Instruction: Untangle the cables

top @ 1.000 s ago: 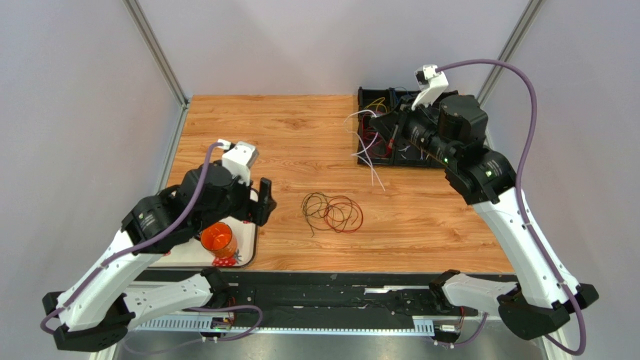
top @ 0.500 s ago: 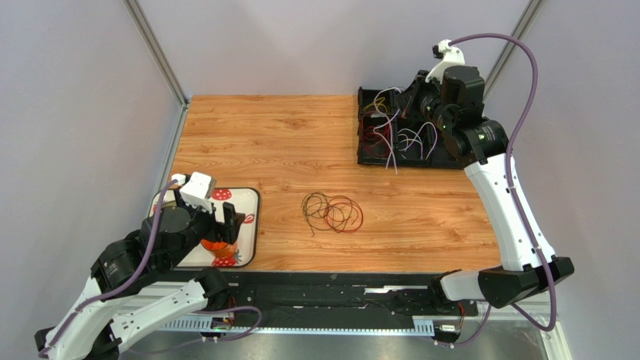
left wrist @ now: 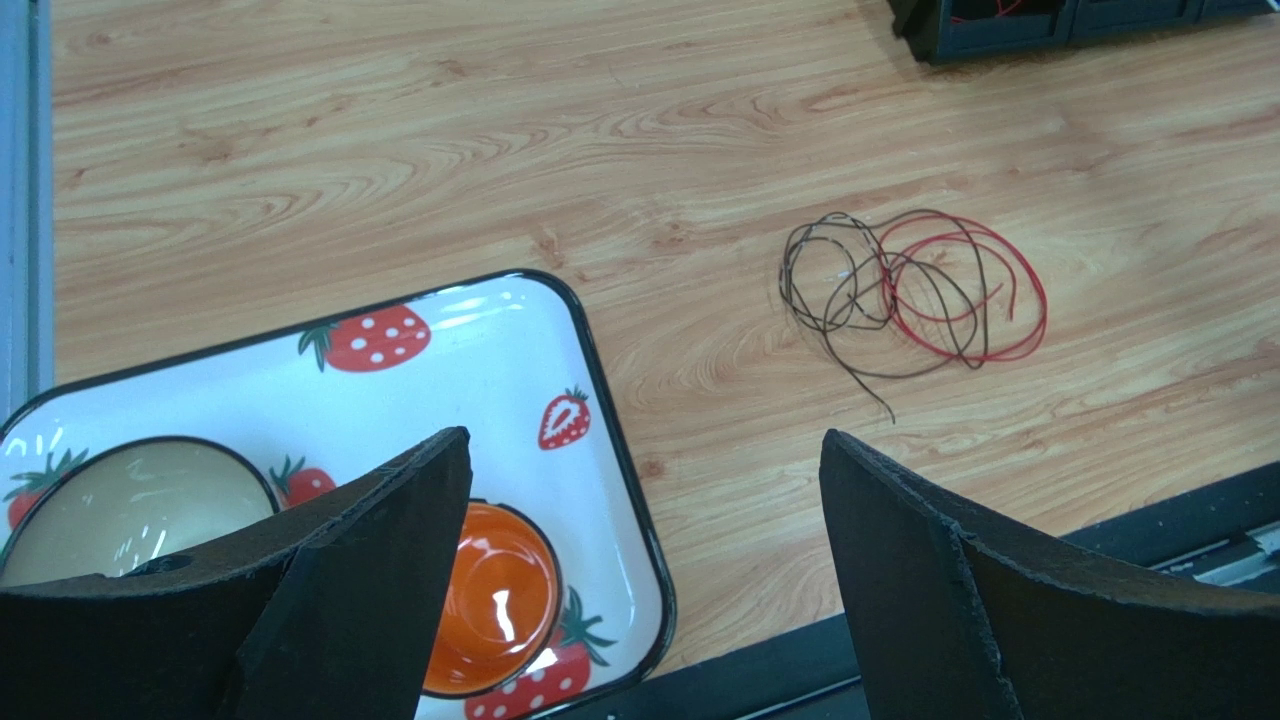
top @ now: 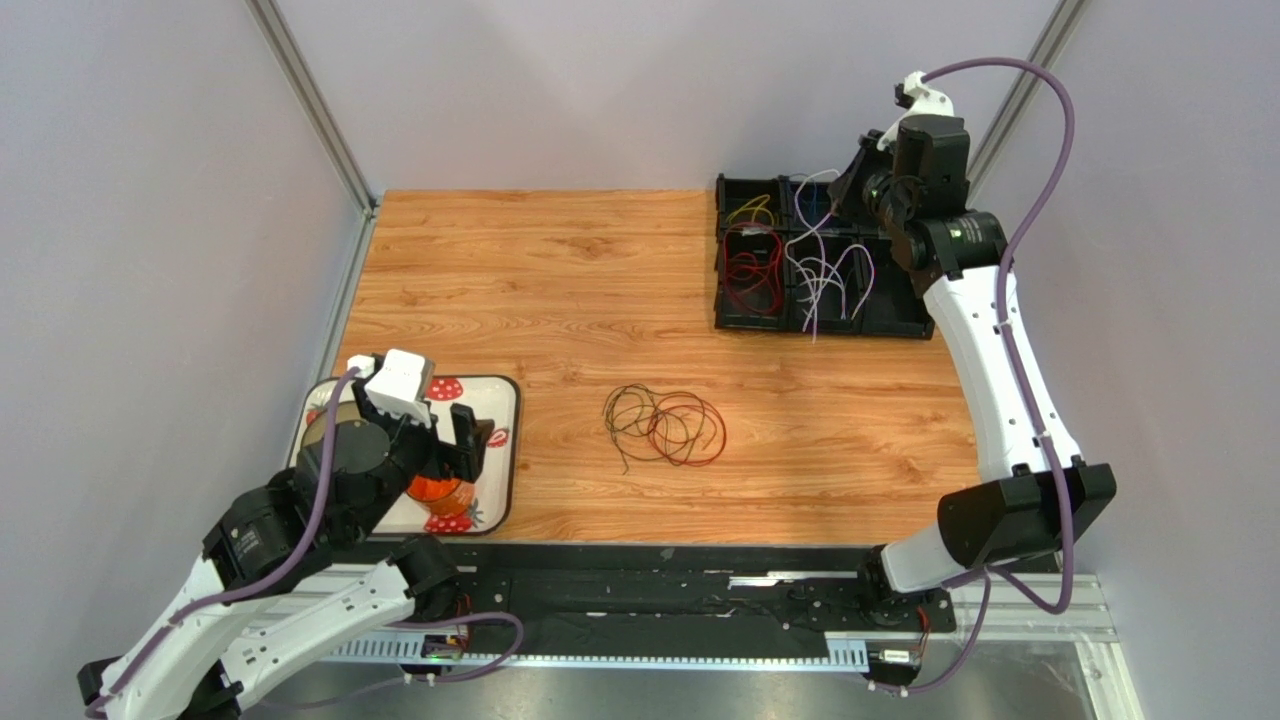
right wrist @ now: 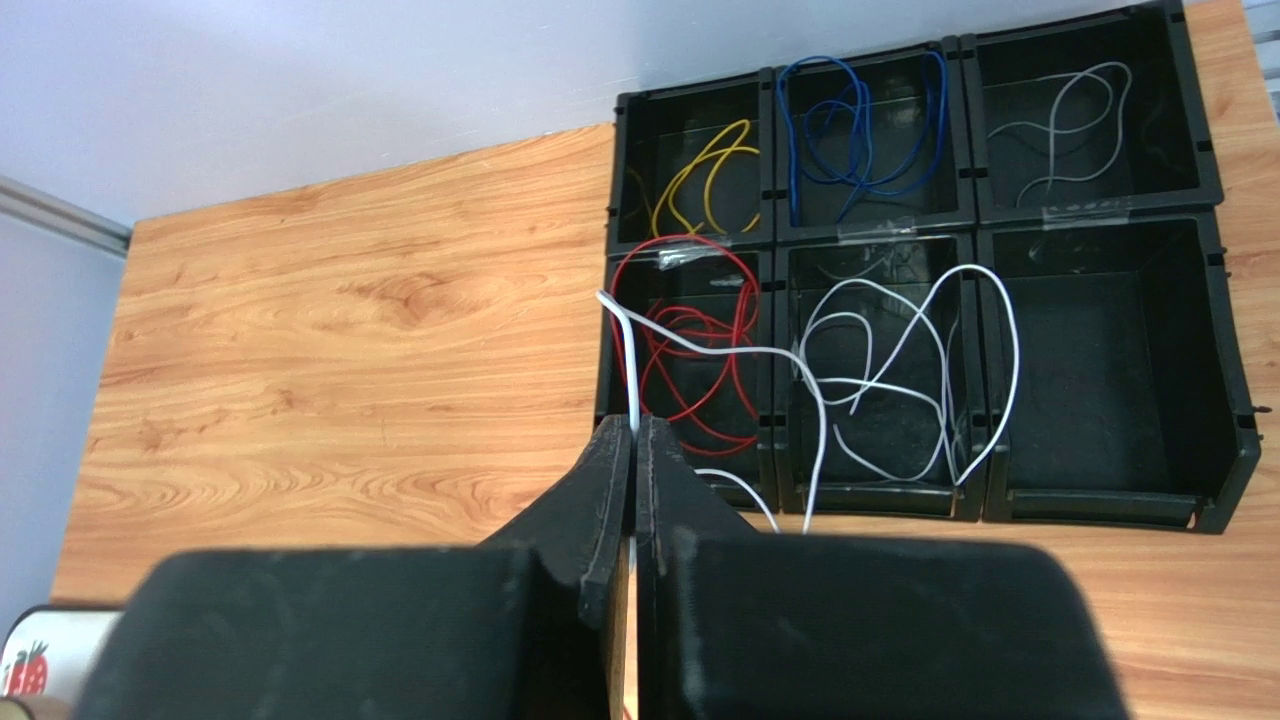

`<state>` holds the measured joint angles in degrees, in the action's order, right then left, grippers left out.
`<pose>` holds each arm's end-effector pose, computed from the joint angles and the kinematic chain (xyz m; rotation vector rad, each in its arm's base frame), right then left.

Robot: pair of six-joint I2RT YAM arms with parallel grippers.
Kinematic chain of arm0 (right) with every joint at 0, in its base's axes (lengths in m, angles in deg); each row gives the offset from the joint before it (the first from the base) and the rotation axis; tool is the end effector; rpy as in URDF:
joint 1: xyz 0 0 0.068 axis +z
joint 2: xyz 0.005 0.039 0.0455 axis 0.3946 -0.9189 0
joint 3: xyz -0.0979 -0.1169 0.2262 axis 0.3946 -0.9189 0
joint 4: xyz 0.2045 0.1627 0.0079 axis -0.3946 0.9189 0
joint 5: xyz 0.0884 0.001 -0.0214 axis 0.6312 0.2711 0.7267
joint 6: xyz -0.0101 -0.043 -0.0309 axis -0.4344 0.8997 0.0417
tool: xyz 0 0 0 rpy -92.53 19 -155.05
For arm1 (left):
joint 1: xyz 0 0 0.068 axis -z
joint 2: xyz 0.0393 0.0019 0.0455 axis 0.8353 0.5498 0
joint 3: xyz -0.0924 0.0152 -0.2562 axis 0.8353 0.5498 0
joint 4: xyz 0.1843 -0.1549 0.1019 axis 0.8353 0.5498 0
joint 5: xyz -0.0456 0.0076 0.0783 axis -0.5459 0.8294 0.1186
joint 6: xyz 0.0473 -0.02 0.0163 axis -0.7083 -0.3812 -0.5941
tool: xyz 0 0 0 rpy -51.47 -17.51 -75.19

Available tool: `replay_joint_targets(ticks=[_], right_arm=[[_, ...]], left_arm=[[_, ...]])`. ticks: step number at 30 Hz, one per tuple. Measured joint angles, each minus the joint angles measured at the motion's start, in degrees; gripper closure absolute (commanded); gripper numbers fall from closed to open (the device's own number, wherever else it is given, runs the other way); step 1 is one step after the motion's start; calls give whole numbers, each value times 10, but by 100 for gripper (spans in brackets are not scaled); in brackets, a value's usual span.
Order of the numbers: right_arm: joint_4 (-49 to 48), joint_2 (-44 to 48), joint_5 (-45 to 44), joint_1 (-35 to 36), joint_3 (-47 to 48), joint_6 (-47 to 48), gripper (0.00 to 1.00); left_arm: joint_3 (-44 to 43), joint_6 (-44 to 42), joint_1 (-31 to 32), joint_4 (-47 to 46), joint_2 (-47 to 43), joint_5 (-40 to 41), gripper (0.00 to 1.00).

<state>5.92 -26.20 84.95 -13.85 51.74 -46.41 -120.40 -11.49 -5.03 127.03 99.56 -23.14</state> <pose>0.3180 0.0515 0.4482 0.1809 1.9889 0.2903 0.0473 -0.0311 0.3550 0.2093 1.9165 -0.3089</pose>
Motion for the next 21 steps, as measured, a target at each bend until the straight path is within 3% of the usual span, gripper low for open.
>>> replay_joint_targets(ticks=[21], right_arm=[[-100,-123,35,-70,-5,-2,100]], left_arm=[[13,-22,-18,-12,9,-27,11]])
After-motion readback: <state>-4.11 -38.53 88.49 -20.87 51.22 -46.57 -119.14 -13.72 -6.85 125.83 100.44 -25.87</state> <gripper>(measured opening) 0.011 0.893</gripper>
